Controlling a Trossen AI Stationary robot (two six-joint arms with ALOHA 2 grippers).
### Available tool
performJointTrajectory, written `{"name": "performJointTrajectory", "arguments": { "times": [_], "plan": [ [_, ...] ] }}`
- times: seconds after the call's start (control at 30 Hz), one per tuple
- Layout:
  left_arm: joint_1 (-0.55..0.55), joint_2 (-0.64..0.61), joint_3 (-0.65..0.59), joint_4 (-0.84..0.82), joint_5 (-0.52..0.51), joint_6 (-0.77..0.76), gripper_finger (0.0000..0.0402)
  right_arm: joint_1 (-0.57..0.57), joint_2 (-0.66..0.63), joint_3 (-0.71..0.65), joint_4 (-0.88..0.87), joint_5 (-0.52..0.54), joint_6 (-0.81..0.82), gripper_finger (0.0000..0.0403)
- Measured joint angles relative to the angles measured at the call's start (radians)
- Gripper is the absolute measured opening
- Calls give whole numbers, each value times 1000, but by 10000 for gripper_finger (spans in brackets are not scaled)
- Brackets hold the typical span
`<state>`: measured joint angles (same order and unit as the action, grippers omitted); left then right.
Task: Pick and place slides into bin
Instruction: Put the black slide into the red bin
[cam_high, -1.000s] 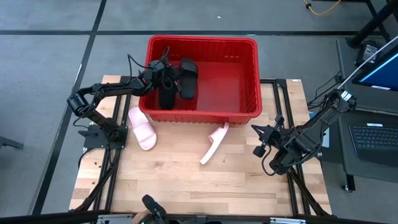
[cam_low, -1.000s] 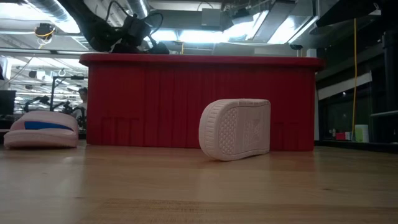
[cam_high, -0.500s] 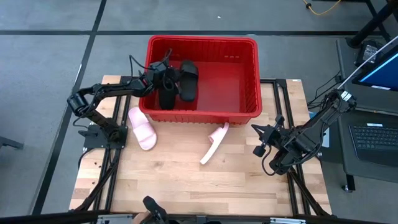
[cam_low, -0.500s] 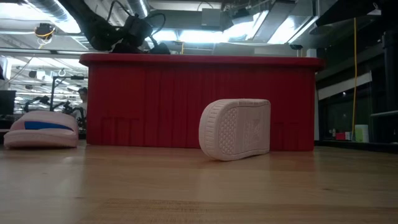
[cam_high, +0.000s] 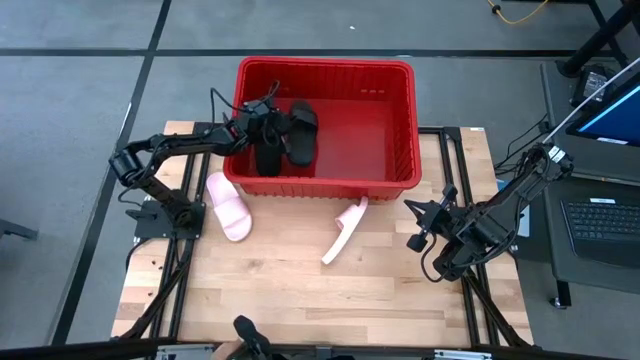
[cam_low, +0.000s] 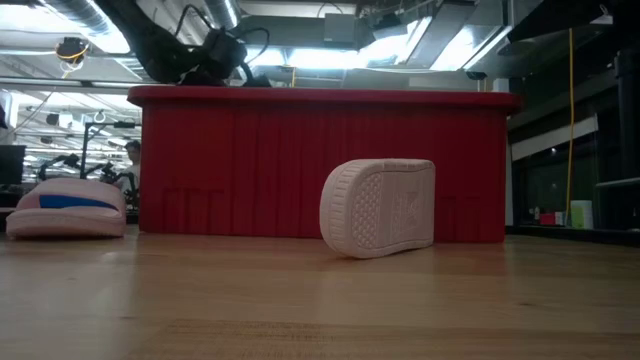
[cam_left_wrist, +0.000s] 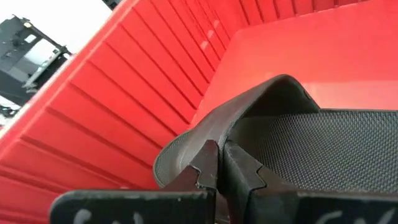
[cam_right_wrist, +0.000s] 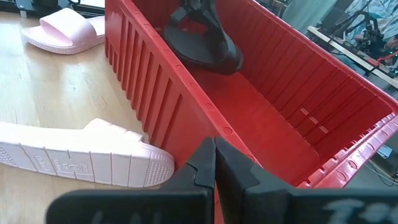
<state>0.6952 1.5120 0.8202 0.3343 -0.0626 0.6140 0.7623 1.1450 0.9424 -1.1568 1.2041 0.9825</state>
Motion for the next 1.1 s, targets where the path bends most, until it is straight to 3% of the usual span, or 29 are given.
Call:
{"name": "performJointTrajectory", "arguments": {
  "times": [0.33, 1.1],
  "plan": [
    [14, 101, 79, -24, -30, -37, 3, 0, 0, 0, 0, 11, 0, 10],
    [40, 106, 79, -80, -40, -51, 3, 0, 0, 0, 0, 7, -24, 10]
  ]
}}
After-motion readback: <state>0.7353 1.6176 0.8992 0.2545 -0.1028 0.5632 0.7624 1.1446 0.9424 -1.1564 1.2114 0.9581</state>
